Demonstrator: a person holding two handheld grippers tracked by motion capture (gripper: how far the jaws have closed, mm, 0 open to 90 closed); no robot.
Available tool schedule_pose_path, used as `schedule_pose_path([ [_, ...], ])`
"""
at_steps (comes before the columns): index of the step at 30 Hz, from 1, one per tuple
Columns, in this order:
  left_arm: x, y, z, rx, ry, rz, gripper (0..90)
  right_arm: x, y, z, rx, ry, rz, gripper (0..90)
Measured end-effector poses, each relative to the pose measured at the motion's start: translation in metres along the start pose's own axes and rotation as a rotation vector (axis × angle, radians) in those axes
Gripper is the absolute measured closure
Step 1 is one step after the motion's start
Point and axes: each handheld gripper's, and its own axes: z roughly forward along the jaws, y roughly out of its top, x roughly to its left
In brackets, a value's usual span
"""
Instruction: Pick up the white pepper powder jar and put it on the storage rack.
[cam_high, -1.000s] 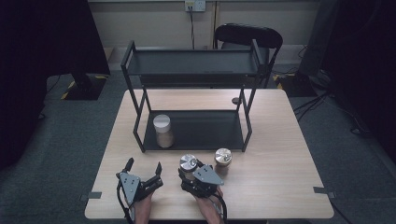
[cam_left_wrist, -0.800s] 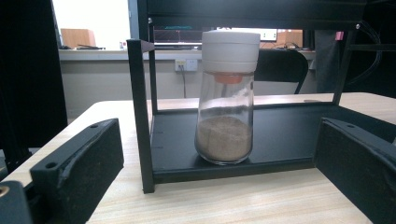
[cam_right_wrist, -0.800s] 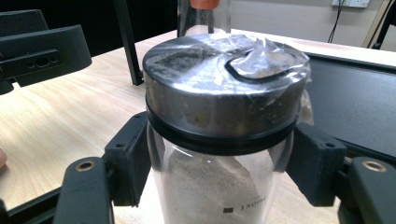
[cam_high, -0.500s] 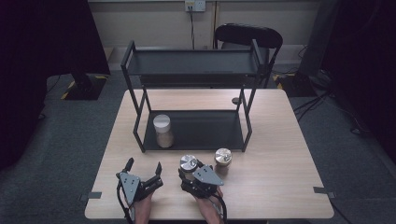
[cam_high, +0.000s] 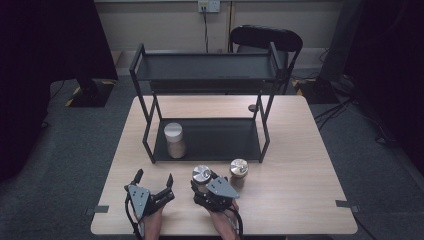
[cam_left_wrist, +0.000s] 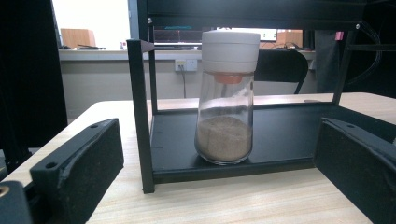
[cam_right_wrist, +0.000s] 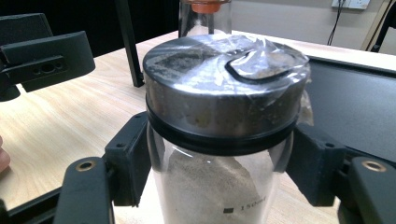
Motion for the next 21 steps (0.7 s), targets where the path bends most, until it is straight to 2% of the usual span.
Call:
schedule_pose_path([
  [21,0.0004,0.0,0.0,0.0,-0.002,-0.002,1.1,-0.0006,0.0086,-0.0003,-0.011,0.01,-0.002,30.8],
])
